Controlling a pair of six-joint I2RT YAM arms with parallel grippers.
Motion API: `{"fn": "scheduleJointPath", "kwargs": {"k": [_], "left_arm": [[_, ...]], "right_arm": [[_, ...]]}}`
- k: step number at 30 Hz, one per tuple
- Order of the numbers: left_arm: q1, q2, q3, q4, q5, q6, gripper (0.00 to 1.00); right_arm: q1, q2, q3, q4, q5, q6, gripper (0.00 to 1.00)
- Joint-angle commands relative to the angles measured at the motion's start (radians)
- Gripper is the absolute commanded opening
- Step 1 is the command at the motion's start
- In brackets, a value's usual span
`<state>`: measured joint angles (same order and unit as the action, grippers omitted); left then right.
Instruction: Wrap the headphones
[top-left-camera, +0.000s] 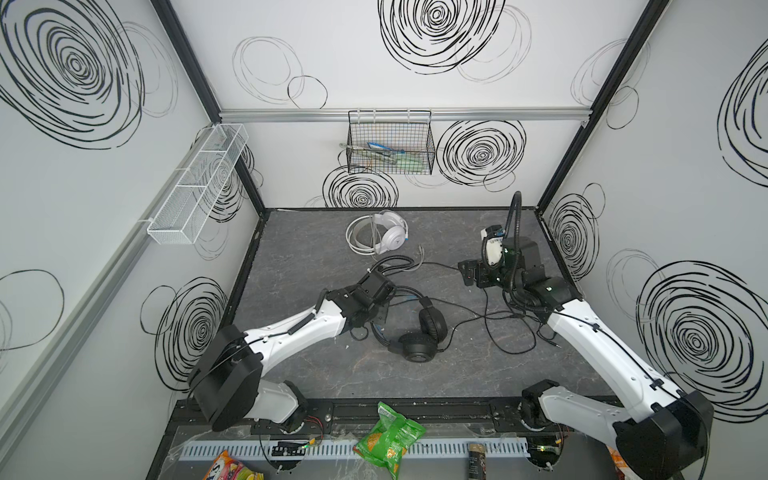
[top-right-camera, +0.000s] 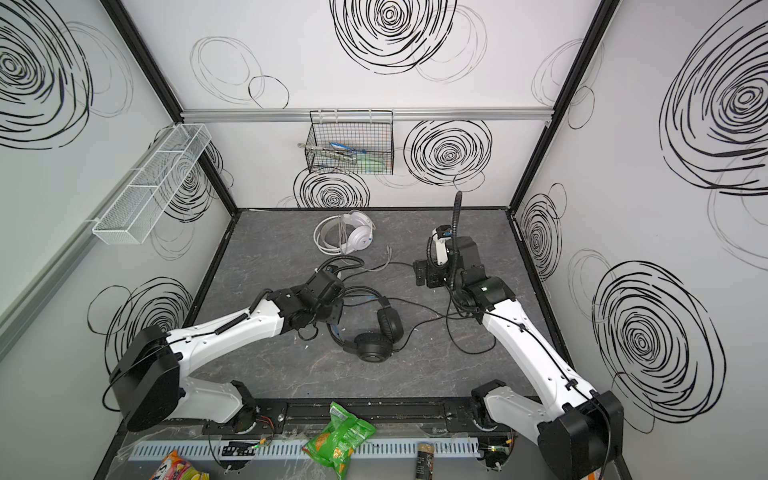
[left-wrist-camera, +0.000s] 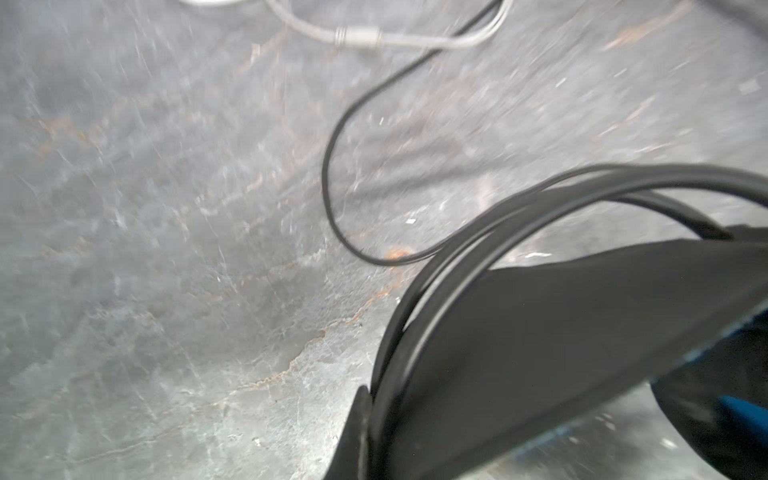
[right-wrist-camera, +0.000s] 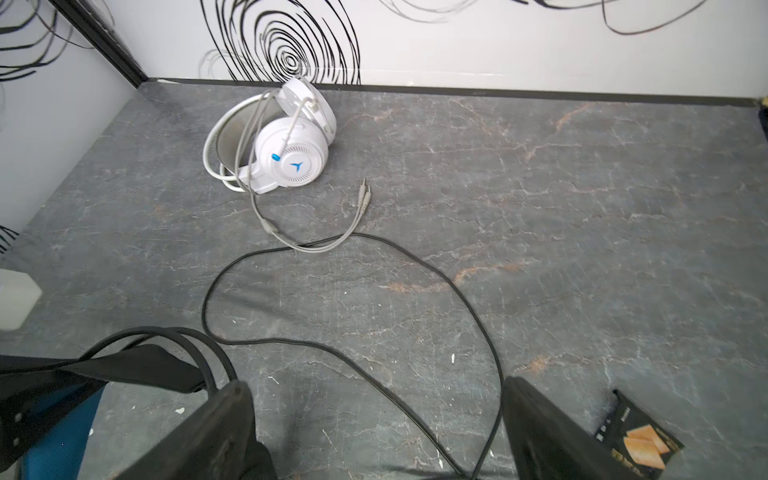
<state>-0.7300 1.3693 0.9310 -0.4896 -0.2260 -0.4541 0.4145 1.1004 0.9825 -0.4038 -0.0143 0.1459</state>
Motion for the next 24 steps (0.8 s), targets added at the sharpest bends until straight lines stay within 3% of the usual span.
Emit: {"fn": "scheduleJointPath", "kwargs": {"k": [1, 13, 19, 24], "left_arm": [[0.043, -0.088, 0.122, -0.055, 0.028, 0.088, 0.00], [0.250, -0.187, 0.422, -0.197, 0.130, 0.302, 0.00], [0.278, -0.187, 0.520, -0.222, 0.139, 0.329, 0.00], [0.294, -0.189, 0.562, -0.213, 0.143, 0.305, 0.00]], "right_arm": [[0.009, -0.030, 0.037, 0.020, -0.072, -0.049, 0.97], [0.051, -0.210, -0.013, 0.209, -0.411, -0.144, 0.97], [0.069, -0.226, -0.027, 0.233, -0.557, -0.148, 0.97], [0.101, -0.227, -0.037, 0.188, -0.600, -0.177, 0.97]]}}
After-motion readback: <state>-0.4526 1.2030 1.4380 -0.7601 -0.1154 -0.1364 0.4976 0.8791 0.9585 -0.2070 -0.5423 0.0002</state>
